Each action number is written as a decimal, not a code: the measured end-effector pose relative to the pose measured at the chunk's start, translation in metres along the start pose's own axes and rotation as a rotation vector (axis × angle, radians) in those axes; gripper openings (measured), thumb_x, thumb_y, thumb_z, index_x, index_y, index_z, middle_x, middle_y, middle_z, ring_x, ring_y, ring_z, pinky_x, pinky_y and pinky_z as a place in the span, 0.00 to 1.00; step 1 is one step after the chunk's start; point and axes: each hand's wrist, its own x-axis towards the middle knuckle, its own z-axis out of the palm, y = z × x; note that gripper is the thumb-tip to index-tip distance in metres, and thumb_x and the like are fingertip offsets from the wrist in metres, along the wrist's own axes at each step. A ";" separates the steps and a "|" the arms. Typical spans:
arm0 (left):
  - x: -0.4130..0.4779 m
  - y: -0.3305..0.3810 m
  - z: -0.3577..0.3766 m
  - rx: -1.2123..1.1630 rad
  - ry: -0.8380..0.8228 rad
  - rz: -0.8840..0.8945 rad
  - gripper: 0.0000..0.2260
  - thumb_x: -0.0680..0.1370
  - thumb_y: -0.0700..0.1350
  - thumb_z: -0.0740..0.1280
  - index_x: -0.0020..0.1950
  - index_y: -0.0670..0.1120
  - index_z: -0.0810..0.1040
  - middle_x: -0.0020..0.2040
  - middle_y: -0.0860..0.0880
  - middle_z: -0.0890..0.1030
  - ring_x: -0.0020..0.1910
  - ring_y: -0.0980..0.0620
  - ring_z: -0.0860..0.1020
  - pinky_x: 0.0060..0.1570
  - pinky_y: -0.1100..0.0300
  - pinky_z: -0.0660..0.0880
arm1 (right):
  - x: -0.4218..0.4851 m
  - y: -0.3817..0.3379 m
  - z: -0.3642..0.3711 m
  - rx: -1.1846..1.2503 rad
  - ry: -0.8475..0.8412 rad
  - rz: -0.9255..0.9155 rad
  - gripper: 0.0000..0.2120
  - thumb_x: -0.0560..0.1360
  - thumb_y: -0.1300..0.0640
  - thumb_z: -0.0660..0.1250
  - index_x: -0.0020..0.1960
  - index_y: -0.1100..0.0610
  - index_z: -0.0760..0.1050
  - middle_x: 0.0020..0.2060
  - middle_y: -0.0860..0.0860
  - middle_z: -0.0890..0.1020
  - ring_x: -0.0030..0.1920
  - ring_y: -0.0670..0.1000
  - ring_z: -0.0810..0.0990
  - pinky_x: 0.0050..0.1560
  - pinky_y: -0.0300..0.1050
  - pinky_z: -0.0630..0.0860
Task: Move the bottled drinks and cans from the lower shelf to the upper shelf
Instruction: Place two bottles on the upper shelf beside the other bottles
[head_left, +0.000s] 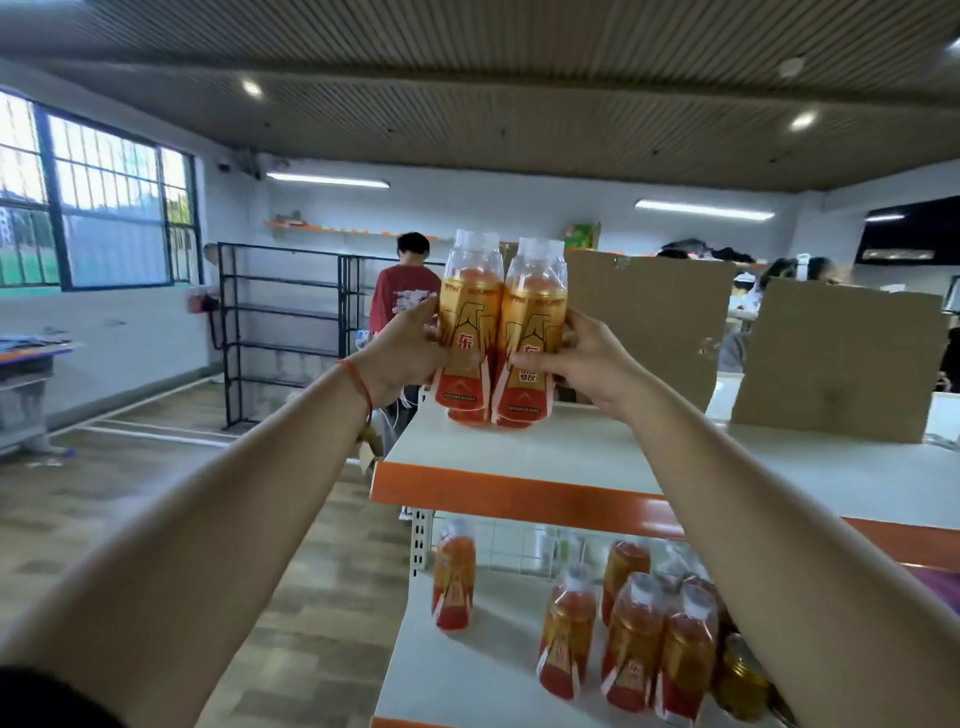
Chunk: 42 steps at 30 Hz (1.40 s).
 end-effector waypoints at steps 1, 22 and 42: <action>0.006 -0.006 0.002 0.000 0.020 -0.015 0.26 0.70 0.36 0.76 0.66 0.44 0.73 0.53 0.46 0.83 0.53 0.44 0.83 0.51 0.45 0.82 | 0.006 0.006 0.001 0.006 0.005 0.017 0.28 0.65 0.60 0.80 0.62 0.55 0.75 0.54 0.52 0.83 0.51 0.50 0.84 0.49 0.48 0.82; 0.042 -0.086 0.012 -0.151 0.021 -0.072 0.24 0.70 0.30 0.75 0.62 0.46 0.76 0.53 0.44 0.84 0.51 0.47 0.84 0.45 0.53 0.82 | 0.036 0.081 0.026 0.017 0.080 0.105 0.29 0.64 0.59 0.81 0.62 0.54 0.75 0.51 0.49 0.83 0.52 0.49 0.82 0.57 0.55 0.80; 0.053 -0.101 0.032 0.281 0.224 -0.100 0.31 0.62 0.51 0.79 0.62 0.50 0.73 0.52 0.51 0.82 0.51 0.50 0.81 0.55 0.48 0.80 | 0.028 0.086 0.044 -0.209 0.209 0.093 0.40 0.63 0.50 0.82 0.68 0.55 0.66 0.59 0.50 0.78 0.58 0.51 0.77 0.55 0.46 0.75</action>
